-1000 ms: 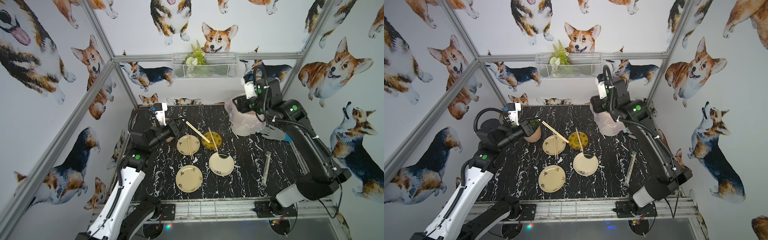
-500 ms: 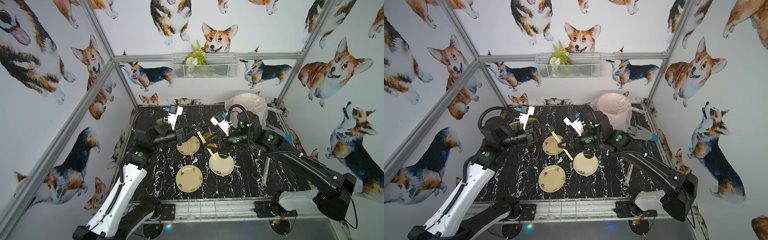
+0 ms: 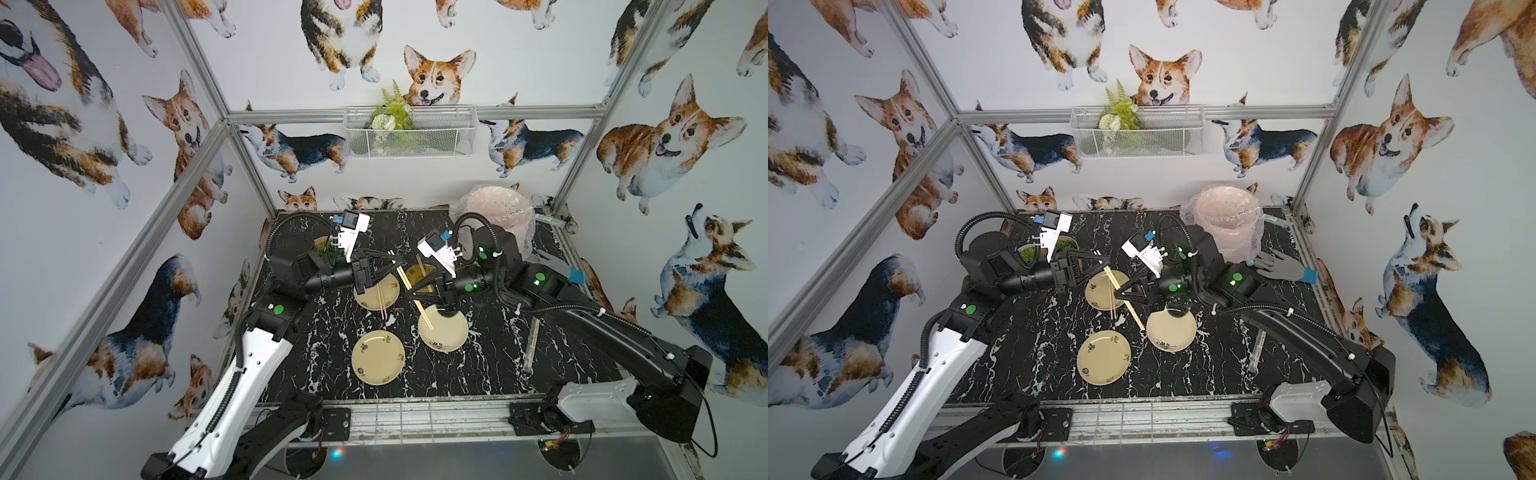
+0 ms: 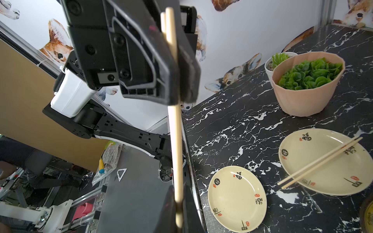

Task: Remove the packaging of disposable chopsticks
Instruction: Place the disposable chopsticks on the plate.

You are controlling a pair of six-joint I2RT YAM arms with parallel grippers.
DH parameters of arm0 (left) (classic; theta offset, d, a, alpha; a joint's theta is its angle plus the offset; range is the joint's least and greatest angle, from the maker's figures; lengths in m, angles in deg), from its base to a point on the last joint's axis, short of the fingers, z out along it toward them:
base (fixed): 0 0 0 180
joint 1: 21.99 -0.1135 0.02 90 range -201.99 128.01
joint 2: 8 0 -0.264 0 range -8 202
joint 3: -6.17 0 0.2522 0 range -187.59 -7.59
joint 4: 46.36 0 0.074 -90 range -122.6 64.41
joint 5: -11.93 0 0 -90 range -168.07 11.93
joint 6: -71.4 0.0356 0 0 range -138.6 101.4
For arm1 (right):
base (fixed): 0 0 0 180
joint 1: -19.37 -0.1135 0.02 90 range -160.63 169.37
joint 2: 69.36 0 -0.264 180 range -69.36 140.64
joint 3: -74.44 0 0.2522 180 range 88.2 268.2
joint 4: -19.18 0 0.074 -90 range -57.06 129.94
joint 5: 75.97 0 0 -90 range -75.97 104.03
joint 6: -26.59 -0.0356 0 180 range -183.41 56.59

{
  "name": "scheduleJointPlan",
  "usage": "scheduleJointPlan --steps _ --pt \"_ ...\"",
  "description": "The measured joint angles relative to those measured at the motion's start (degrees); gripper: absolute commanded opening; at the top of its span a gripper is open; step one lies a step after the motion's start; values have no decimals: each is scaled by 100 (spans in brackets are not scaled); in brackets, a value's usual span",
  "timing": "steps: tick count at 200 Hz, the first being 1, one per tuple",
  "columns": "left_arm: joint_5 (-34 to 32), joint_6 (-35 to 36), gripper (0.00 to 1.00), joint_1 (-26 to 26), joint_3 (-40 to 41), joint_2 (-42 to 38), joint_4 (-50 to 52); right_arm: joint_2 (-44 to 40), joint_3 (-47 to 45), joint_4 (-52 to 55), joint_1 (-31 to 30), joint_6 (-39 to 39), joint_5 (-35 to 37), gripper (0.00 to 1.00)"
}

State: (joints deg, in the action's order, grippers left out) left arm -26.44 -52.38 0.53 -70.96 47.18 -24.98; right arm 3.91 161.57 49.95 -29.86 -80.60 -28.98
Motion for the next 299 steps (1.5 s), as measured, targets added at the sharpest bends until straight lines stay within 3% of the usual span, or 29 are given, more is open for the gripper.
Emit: scheduleJointPlan --steps 15,32,83,109,150,221,299 --pt "-280 35 42 -2 2 -50 92 -39 -144 -105 0 -127 24 0" --pt "-756 24 51 -28 -15 -144 155 -81 -396 -138 0 -317 79 0" --pt "-2745 197 52 -50 -87 -844 822 181 -1333 -719 -2 -1296 160 0" --pt "-3707 358 52 -55 39 -1172 1123 929 -1515 -883 -157 -1862 330 0" --pt "-4616 507 52 -66 146 -1375 1655 2310 -1318 -1016 -616 -2444 527 0" --pt "-5077 660 52 -66 153 -1547 1921 4166 -87 -619 -866 -2660 588 0" --pt "-5136 680 52 -66 184 -1591 1928 4454 48 -328 -892 -2612 522 0"
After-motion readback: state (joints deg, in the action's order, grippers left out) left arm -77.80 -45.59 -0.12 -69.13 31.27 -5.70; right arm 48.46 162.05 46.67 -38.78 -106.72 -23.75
